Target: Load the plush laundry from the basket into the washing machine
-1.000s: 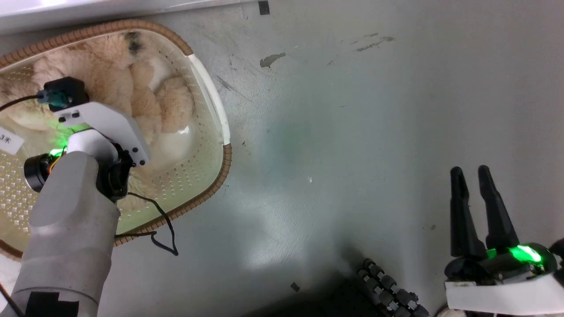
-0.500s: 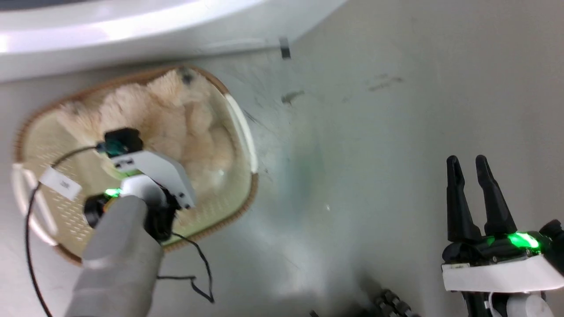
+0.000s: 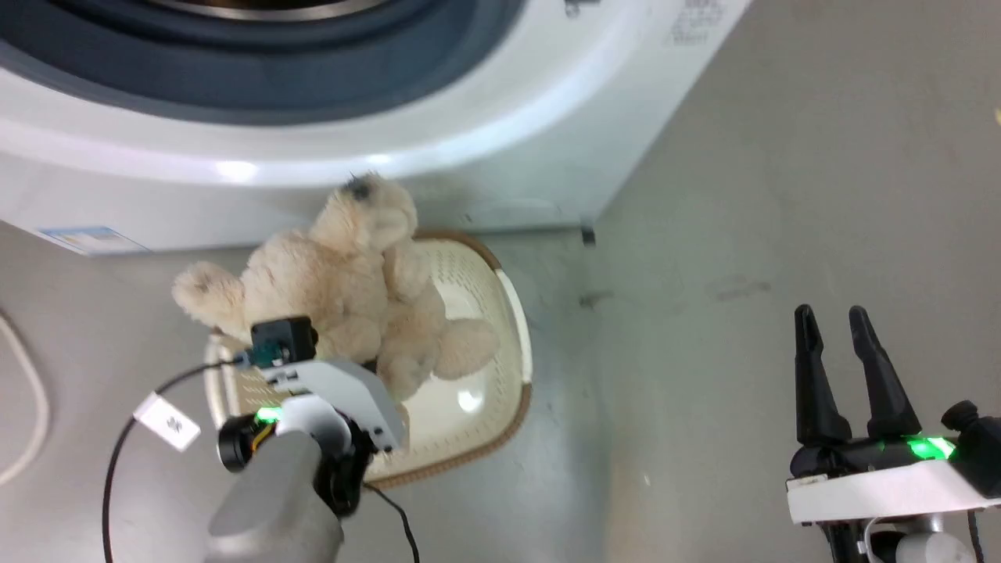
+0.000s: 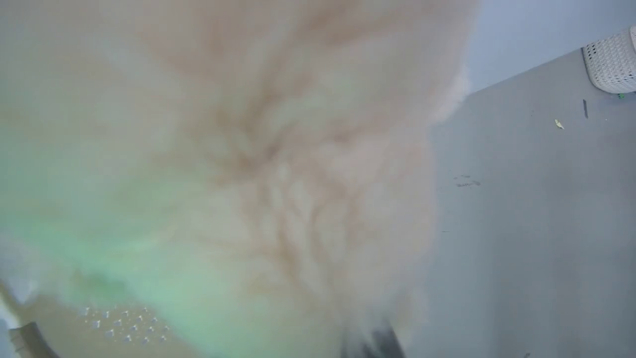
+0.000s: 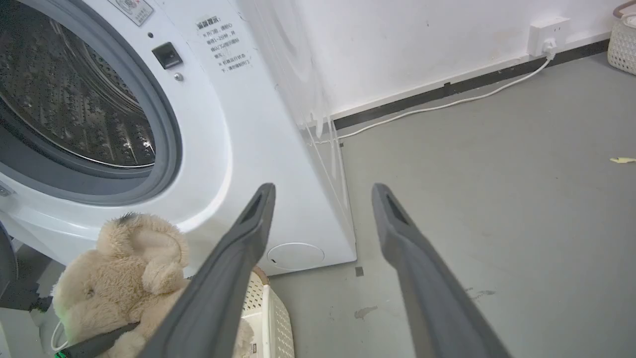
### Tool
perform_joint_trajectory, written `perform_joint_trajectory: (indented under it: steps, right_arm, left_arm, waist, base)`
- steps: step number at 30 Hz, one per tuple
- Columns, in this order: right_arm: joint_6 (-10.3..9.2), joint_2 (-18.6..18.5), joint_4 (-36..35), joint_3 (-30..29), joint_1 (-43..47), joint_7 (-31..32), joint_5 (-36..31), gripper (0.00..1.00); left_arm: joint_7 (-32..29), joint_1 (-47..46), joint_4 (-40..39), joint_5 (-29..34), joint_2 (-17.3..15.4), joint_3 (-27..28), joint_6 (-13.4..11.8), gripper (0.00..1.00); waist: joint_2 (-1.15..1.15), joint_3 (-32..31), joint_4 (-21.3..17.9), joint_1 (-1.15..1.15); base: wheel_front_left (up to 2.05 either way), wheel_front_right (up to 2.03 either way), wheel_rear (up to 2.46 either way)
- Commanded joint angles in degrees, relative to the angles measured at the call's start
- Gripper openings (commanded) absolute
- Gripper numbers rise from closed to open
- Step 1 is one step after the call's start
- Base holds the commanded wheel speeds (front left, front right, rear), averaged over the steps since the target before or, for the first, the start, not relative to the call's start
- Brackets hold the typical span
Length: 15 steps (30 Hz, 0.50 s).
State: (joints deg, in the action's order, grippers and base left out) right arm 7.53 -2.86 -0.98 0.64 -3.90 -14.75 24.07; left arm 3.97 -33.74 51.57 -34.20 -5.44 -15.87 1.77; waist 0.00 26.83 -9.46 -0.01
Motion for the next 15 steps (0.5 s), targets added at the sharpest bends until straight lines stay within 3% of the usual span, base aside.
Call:
perform_joint_trajectory:
  steps: [1, 3, 15]
  right_arm:
    - [-0.04, 0.0, 0.5, -0.2, 0.7, -0.2, -0.5, 1.0]
    - [-0.04, 0.0, 1.8, -0.8, 2.1, -0.2, -1.1, 1.0]
    - [-0.04, 0.0, 4.2, -1.9, 6.2, -0.2, -1.7, 1.0]
  left_arm:
    - [1.0, 0.9, -0.8, 0.4, 0.3, -0.3, 0.3, 0.0]
    - [3.8, 3.2, -2.3, 1.3, 0.6, -1.4, 0.0, 0.0]
    - [9.9, 7.0, -10.4, 5.8, -0.7, -4.3, -1.4, 0.0]
  waist:
    - [0.0, -4.8, 2.9, 0.01]
    - [0.0, -9.1, 4.4, 0.01]
    - [0.0, -18.5, 6.6, 0.01]
  base:
    - [0.0, 0.0, 0.0]
    - [0.0, 0.0, 0.0]
    - [0.0, 0.0, 0.0]
